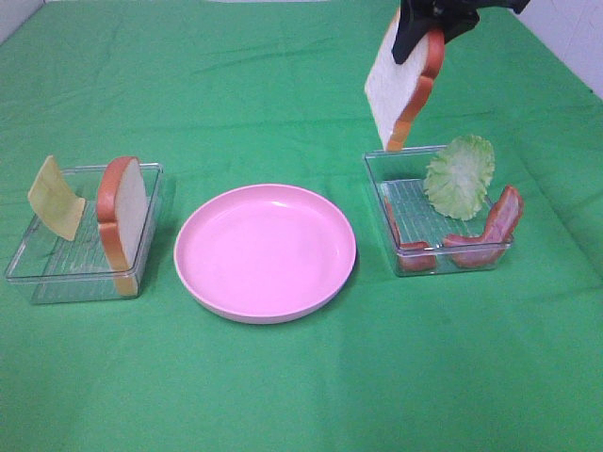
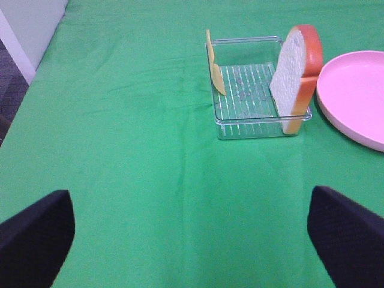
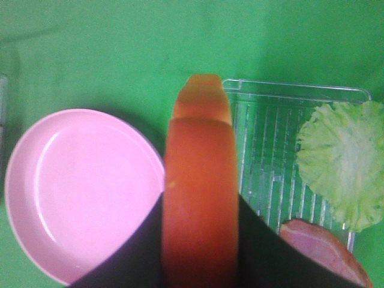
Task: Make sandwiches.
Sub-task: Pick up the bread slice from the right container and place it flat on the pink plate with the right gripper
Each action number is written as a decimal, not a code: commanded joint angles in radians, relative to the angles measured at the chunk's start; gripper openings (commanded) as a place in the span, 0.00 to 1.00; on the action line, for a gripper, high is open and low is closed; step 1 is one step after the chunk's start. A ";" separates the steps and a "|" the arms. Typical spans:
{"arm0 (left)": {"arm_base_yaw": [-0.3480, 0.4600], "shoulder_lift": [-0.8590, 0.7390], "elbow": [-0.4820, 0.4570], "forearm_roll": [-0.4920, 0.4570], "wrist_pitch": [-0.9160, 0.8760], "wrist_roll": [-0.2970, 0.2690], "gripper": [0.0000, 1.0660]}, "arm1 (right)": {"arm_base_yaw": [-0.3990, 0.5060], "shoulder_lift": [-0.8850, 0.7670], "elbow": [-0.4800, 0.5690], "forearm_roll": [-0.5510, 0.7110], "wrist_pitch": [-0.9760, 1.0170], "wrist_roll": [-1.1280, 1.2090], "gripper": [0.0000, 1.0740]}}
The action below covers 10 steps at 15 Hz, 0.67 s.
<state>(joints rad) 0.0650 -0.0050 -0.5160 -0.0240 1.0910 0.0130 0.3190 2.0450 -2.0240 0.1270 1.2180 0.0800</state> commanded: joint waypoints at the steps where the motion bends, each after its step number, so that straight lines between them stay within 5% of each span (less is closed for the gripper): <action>1: -0.001 -0.009 0.001 -0.006 -0.014 -0.004 0.96 | -0.001 -0.071 0.047 0.079 0.063 -0.004 0.00; 4: -0.001 -0.009 0.001 -0.006 -0.014 -0.004 0.96 | -0.001 -0.153 0.236 0.258 -0.039 -0.080 0.00; 8: -0.001 -0.009 0.001 -0.006 -0.014 -0.004 0.96 | 0.002 -0.221 0.588 0.744 -0.248 -0.341 0.00; 10: -0.001 -0.009 0.001 -0.006 -0.014 -0.004 0.96 | 0.047 -0.196 0.638 0.810 -0.346 -0.382 0.00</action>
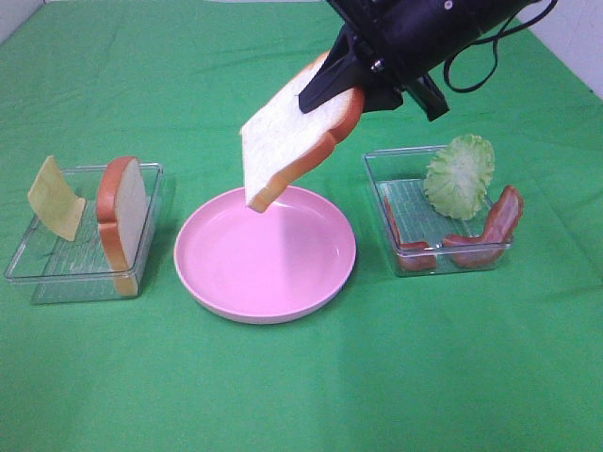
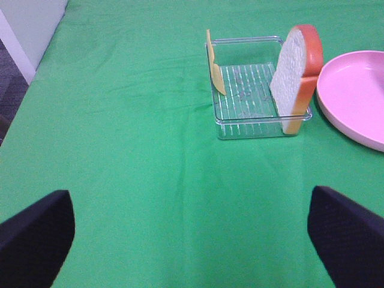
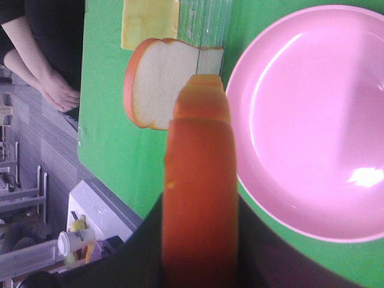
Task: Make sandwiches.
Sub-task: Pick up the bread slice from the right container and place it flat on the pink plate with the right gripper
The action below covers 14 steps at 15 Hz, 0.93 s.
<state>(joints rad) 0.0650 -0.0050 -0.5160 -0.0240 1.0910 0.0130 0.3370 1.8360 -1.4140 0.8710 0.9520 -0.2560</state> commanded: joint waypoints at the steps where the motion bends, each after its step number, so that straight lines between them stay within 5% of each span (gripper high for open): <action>1: -0.001 -0.009 0.001 -0.006 -0.014 -0.004 0.96 | 0.060 0.035 0.027 0.067 -0.124 -0.048 0.00; 4: -0.001 -0.009 0.001 -0.006 -0.014 -0.004 0.96 | 0.122 0.121 0.027 0.073 -0.241 -0.048 0.00; 14: -0.001 -0.009 0.001 -0.006 -0.014 -0.004 0.96 | 0.122 0.292 0.025 0.207 -0.304 -0.108 0.00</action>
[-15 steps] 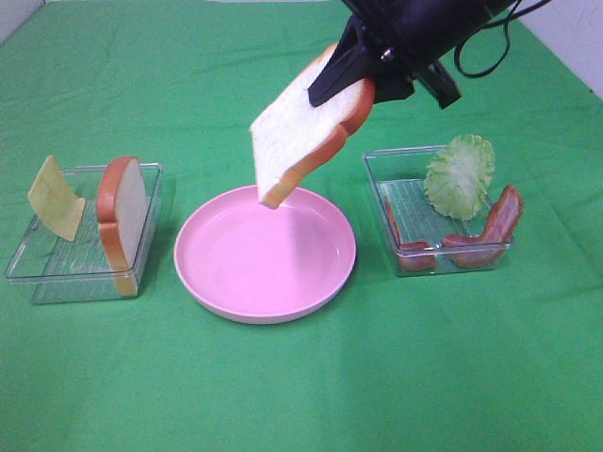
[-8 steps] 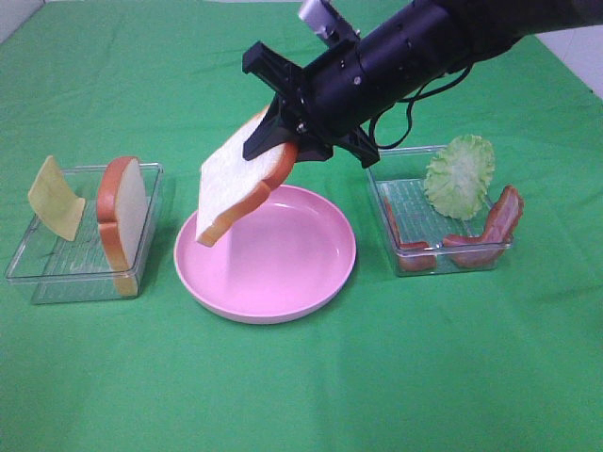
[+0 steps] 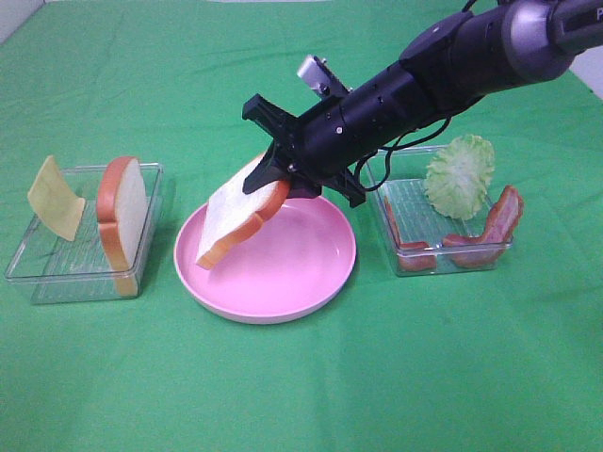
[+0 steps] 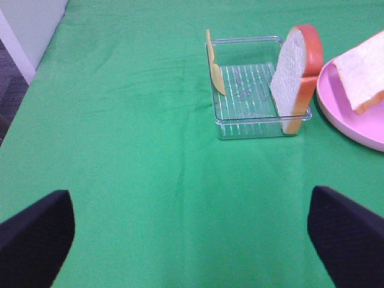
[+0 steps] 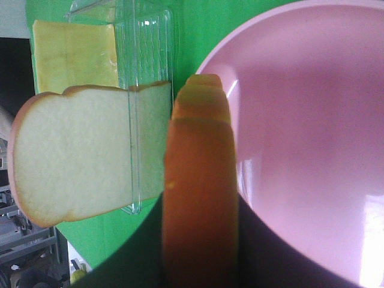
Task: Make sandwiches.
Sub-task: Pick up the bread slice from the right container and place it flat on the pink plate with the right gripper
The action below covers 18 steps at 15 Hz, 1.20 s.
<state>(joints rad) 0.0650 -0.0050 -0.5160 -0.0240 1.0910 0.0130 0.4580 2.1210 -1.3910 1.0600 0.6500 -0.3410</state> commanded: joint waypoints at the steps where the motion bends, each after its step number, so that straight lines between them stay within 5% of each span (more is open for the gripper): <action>1: -0.001 -0.009 0.001 -0.006 -0.014 -0.004 0.96 | 0.001 0.015 0.002 0.018 -0.003 -0.023 0.00; 8: -0.001 -0.009 0.001 -0.006 -0.014 -0.004 0.96 | -0.001 0.036 0.002 0.002 0.004 -0.023 0.03; 15: -0.001 -0.009 0.001 -0.006 -0.014 -0.004 0.96 | -0.001 0.033 0.002 -0.030 0.006 -0.022 0.63; 18: -0.001 -0.009 0.001 -0.006 -0.014 -0.004 0.96 | -0.001 0.024 0.002 -0.080 0.017 -0.022 0.69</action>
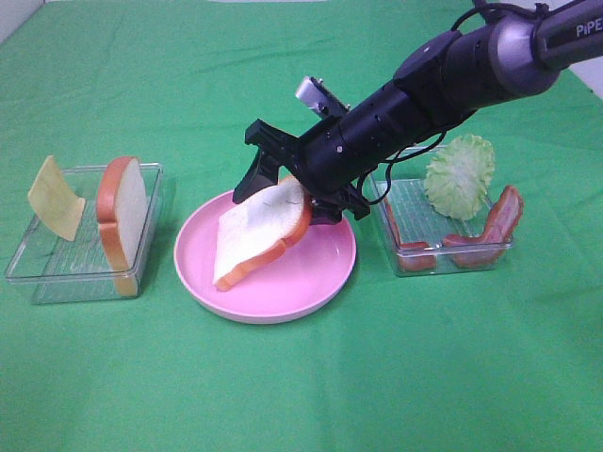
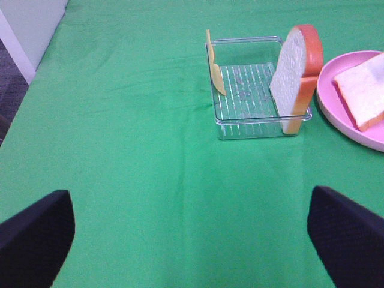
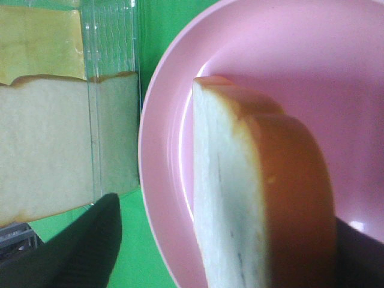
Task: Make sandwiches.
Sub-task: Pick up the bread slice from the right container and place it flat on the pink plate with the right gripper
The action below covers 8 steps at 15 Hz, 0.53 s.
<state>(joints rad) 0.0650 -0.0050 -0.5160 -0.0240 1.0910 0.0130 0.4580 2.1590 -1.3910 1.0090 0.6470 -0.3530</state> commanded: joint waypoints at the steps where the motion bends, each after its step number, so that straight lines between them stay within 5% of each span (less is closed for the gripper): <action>1: -0.001 -0.009 0.001 -0.006 -0.014 -0.004 0.96 | -0.001 -0.026 0.002 -0.060 0.022 -0.006 0.69; 8: -0.001 -0.009 0.001 -0.006 -0.014 -0.004 0.96 | -0.001 -0.169 0.002 -0.456 0.045 0.210 0.69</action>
<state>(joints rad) 0.0650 -0.0050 -0.5160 -0.0240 1.0910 0.0130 0.4580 2.0110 -1.3910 0.5960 0.6760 -0.1660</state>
